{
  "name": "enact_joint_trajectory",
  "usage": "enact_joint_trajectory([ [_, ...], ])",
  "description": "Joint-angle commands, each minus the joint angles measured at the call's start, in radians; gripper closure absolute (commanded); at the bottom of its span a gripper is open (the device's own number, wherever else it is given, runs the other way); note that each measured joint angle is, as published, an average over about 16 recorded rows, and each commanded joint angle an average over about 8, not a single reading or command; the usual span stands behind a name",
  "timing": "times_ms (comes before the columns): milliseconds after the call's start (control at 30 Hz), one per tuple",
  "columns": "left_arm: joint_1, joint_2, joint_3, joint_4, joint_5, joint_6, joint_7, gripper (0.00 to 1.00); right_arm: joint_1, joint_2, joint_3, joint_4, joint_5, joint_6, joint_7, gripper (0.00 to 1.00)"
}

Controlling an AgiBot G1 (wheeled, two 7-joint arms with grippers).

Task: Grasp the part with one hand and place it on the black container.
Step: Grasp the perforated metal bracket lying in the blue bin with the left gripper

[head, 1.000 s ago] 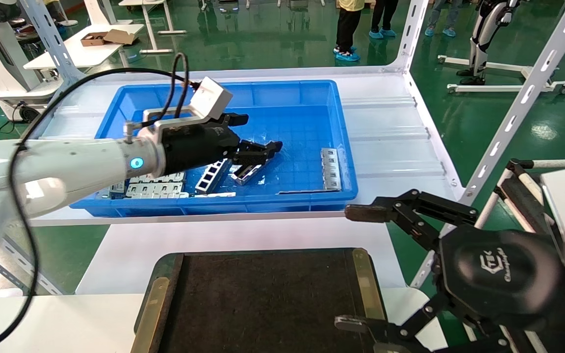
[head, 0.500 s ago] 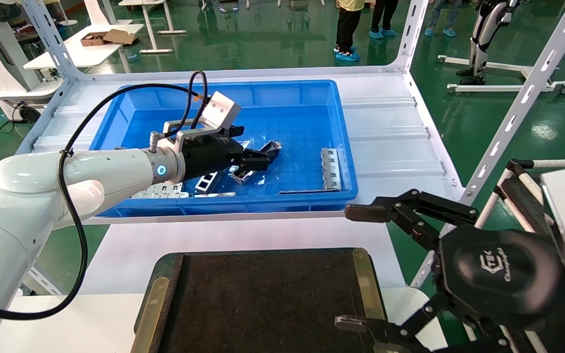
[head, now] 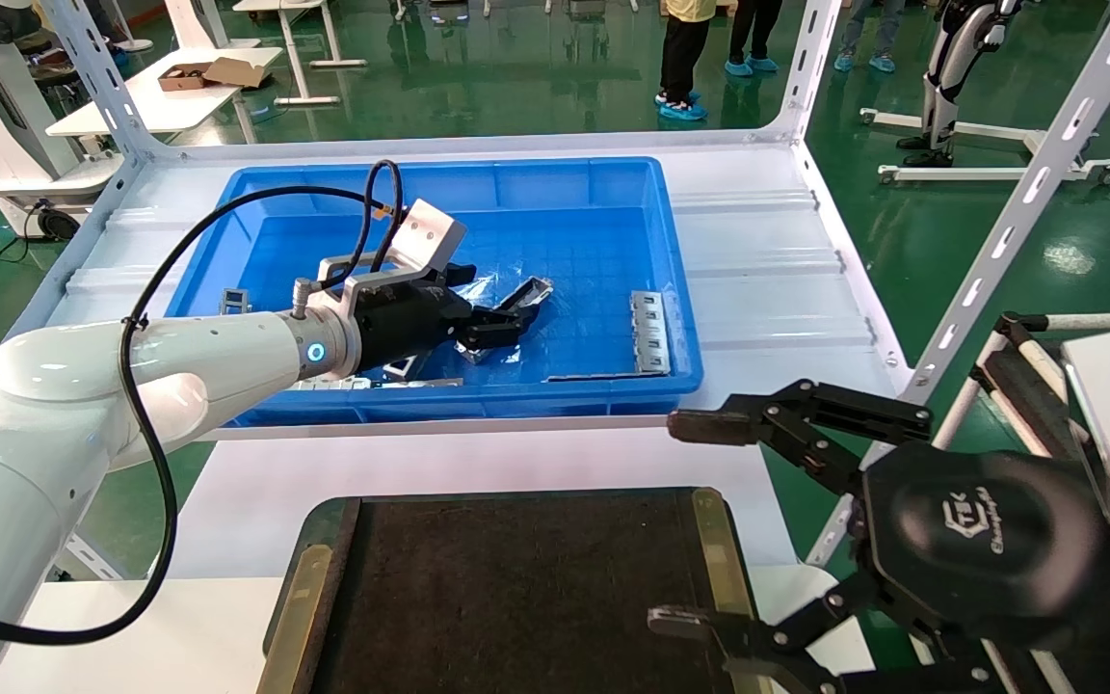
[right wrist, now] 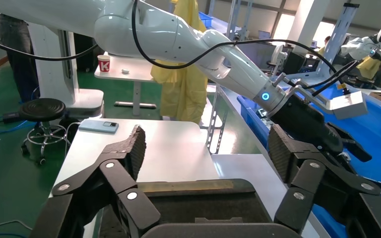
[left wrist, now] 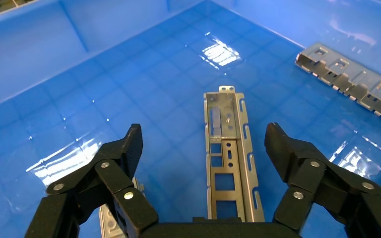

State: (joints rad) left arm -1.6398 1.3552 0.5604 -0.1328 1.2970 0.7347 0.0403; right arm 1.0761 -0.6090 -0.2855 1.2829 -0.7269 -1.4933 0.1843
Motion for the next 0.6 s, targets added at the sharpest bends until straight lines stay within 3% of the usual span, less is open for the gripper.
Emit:
enact_joint_trajectory([
  [33, 0.001, 0.0, 0.004, 0.003, -0.003, -0.002, -0.001, 1.0, 0.0, 0.0, 0.0, 0.0, 0.0, 0.0, 0.0, 1.0],
  [600, 0.011, -0.003, 0.022, 0.02, -0.034, -0.003, 0.001, 1.0, 0.0, 0.001, -0.001, 0.0, 0.001, 0.001, -0.001, 1.0],
])
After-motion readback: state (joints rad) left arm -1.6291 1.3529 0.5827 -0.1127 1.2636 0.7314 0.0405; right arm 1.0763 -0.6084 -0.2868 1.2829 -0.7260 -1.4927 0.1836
